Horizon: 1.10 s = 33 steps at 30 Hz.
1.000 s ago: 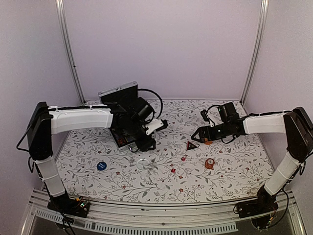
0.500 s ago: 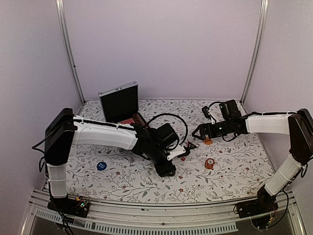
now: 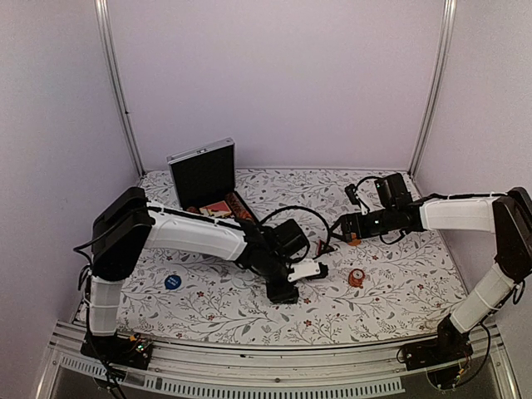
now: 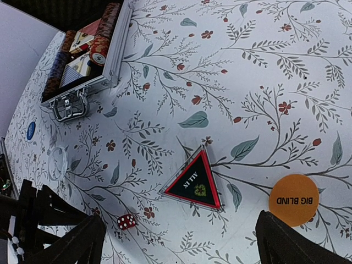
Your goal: Pack up texas hold em set
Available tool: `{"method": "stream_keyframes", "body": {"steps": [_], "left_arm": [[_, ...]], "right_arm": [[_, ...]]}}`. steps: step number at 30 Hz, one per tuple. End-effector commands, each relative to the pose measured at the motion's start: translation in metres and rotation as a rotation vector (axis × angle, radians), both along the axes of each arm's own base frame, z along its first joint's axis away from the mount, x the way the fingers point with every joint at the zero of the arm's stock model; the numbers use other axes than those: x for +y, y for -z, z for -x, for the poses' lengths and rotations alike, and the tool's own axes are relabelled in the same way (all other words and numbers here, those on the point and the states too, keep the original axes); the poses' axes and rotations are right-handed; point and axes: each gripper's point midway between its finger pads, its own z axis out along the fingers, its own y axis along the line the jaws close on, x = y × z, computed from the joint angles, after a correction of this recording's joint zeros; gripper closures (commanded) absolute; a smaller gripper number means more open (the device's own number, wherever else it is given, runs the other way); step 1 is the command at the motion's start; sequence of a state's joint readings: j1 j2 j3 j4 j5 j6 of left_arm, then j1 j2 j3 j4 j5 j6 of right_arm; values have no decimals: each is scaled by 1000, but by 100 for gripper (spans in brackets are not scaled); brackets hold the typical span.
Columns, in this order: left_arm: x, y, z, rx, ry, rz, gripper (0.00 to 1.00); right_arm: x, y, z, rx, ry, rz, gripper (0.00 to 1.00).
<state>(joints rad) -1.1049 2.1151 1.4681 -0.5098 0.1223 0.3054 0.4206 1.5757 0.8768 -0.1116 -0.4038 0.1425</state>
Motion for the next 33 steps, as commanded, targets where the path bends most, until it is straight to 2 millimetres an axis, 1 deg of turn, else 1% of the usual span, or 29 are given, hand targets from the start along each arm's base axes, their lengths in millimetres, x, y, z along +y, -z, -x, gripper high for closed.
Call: {"method": "stream_keyframes", "body": {"steps": [1,8,20,24,30,33], "left_arm": [[-10,-4,-9,-48,44,16,44],[-6,-1,-15,-42,47,5,51],[-9,-9,-12,-14,65,20,66],[-8,-12,-12,-10,64,22,69],[-3,-10,-12,11,57,10,73],[-2,-13,-15,9,48,14,75]], "right_arm": [[3,-6,1,-19,-5,-22,1],[3,-3,2,-11,-6,-23,1],[5,1,2,3,-10,-31,1],[5,2,3,5,-10,-29,1],[4,2,3,6,-9,-30,1],[5,2,3,6,-9,-30,1]]}}
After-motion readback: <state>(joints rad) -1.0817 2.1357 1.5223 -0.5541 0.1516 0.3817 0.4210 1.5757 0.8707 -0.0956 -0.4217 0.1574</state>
